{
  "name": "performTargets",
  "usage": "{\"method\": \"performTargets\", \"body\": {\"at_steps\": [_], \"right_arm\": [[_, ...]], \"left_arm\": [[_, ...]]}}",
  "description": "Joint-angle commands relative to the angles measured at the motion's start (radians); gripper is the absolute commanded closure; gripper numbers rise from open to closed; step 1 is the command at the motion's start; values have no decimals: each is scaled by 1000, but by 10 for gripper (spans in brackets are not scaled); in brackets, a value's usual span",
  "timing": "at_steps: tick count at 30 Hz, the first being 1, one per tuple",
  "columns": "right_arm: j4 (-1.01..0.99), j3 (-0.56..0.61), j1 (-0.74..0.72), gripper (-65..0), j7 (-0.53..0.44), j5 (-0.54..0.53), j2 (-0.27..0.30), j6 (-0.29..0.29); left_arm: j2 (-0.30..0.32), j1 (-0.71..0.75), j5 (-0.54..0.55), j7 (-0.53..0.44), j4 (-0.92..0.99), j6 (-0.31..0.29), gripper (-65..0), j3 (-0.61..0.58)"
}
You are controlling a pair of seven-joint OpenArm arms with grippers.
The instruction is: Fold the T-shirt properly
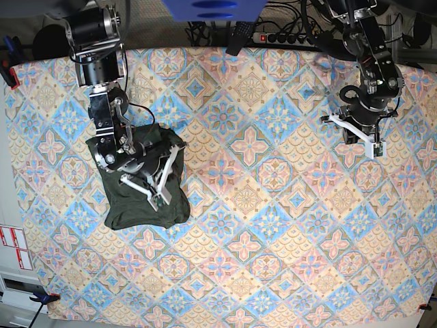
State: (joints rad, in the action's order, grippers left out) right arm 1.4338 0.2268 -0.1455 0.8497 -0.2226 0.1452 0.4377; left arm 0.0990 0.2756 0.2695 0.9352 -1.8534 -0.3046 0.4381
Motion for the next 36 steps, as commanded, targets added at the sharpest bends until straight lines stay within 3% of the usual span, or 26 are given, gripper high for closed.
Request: {"method": "performTargets", "body": {"at_steps": [1, 5, 13, 18, 28, 36], "right_arm": [[61, -30, 16, 0, 19, -7, 17, 2], [256, -116, 105, 0, 96, -7, 20, 2], [491, -258, 384, 0, 102, -7, 26, 5], [514, -360, 565, 0, 99, -14, 26, 5], [514, -536, 772, 0, 99, -229, 24, 5], [520, -591, 935, 0, 99, -231, 24, 5]], "left_arm": [[18, 24, 50, -20, -44, -5, 0, 6], [60, 103, 118, -20, -107, -5, 0, 6], [124, 264, 196, -29, -165, -5, 0, 41], [123, 345, 273, -29, -165, -6, 0, 129], [123, 520, 336, -29, -165, -6, 0, 175], [124, 623, 327, -29, -164, -6, 0, 169]]}}
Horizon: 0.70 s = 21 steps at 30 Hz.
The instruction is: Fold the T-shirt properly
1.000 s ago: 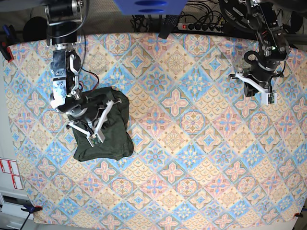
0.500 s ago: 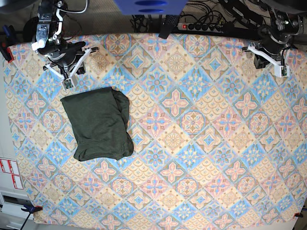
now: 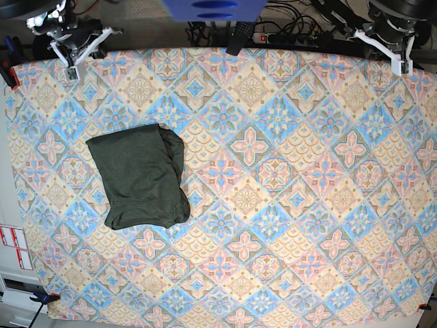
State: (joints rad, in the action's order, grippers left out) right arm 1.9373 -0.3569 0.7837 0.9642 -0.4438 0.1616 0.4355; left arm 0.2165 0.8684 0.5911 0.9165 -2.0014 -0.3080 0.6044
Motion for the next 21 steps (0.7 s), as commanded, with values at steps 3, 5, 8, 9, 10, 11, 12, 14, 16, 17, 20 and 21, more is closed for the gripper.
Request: {"method": "performTargets", "body": {"at_steps": [3, 5, 8, 9, 10, 11, 12, 14, 16, 17, 20, 21], "right_arm": [[9, -6, 35, 0, -15, -8, 5, 7], [7, -6, 75, 0, -15, -3, 5, 7], [4, 2, 107, 0, -15, 49, 3, 7], [-5, 3, 116, 0, -15, 75, 3, 7], [-14, 3, 122, 0, -15, 93, 2, 7], [-26, 3, 130, 0, -15, 107, 2, 7], [-42, 5, 132, 0, -15, 109, 0, 7], [-94, 22, 136, 0, -15, 109, 0, 7], [-164, 32, 130, 0, -20, 110, 2, 7], [-215, 35, 124, 0, -35, 110, 2, 7], [-347, 72, 115, 0, -112, 110, 2, 7], [-393, 94, 104, 0, -143, 110, 2, 7]], "left_arm": [[16, 65, -13, -10, -12, -3, 0, -33], [31, 79, -52, -10, -5, -3, 0, -80], [34, 84, -102, -10, 52, -3, 0, -145], [34, 81, -112, -10, 80, -3, 0, -156], [34, 79, -115, -10, 101, -3, 0, -165], [34, 78, -119, -12, 123, -3, 0, -173], [34, 78, -121, -21, 136, -3, 0, -176], [34, 79, -124, -80, 181, -3, 0, -209], [59, 79, -144, -147, 247, -3, 0, -255], [73, 78, -165, -190, 288, -1, 0, -291], [80, 59, -224, -316, 405, 3, 0, -374], [82, 44, -244, -354, 448, 3, 0, -397]]}}
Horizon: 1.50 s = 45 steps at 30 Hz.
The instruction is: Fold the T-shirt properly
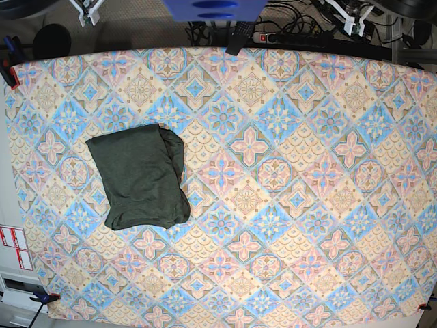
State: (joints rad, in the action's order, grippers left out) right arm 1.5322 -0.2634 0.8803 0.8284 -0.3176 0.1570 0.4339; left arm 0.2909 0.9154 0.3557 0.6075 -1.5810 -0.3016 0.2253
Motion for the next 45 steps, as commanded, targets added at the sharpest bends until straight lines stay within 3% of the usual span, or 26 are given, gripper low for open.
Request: {"method": "performTargets", "body": {"at_steps": [1, 13, 21, 29, 31, 36, 41, 45], "right_arm": [[-25, 20, -6, 0, -34, -16, 8, 9], [-525, 125, -209, 0, -275, -1, 34, 9], [-907, 157, -385, 0, -525, 196, 43, 9], [-1211, 157, -525, 0, -736, 272, 42, 6], [-1252, 157, -553, 0, -757, 272, 42, 6], [-1274, 149, -583, 0, -763, 272, 42, 4], [-1274, 148, -606, -1, -763, 266, 28, 1], [-1274, 148, -642, -1, -759, 266, -38, -83]], "left_arm": [[9, -17, -25, -68, 74, -1, 0, -36], [4, -250, -48, -252, 532, 0, 0, -223], [-17, -486, -48, -404, 904, 0, 0, -421], [-86, -668, -48, -645, 1284, 0, 0, -605], [-98, -678, -48, -662, 1307, 20, 0, -656], [-101, -704, -48, -665, 1304, 135, 0, -709], [-123, -734, -47, -665, 1310, 178, 0, -714], [-127, -735, -47, -665, 1307, 178, 0, -714]]}}
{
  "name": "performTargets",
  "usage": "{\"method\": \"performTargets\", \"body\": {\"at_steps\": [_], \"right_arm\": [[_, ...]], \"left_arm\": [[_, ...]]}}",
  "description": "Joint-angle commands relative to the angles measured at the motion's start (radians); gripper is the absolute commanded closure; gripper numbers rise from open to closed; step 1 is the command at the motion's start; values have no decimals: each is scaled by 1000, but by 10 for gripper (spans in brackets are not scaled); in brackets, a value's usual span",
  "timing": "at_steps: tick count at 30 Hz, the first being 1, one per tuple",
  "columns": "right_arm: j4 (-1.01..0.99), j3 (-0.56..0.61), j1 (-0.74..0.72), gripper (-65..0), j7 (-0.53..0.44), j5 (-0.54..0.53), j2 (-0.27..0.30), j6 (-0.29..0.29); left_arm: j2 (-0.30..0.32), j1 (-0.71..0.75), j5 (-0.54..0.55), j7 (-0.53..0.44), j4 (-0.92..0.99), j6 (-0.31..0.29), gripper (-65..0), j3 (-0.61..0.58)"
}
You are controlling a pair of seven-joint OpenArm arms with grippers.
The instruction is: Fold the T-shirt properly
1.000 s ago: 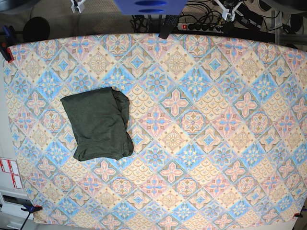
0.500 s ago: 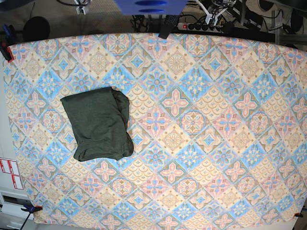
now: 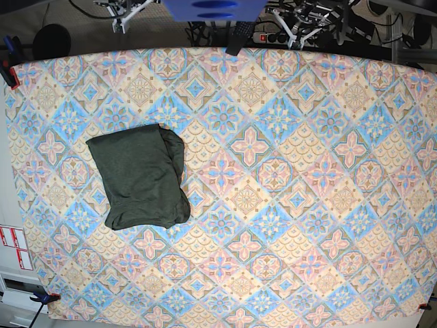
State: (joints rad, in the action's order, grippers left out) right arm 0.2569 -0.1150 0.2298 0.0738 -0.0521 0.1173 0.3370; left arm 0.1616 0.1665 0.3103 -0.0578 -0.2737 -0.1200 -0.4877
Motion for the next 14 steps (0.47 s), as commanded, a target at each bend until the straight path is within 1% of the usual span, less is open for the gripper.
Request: {"method": "performTargets", "body": {"at_steps": [1, 3, 14], "right_arm": [[2, -1, 7, -2, -4, 1, -6, -14], [2, -1, 3, -2, -4, 1, -9, -29], [2, -1, -4, -2, -4, 1, -11, -32]], "left_arm": [[2, 14, -1, 0, -2, -4, 0, -1], [2, 14, -1, 0, -2, -4, 0, -1], [0, -6, 7, 0, -3, -4, 0, 2]]}}
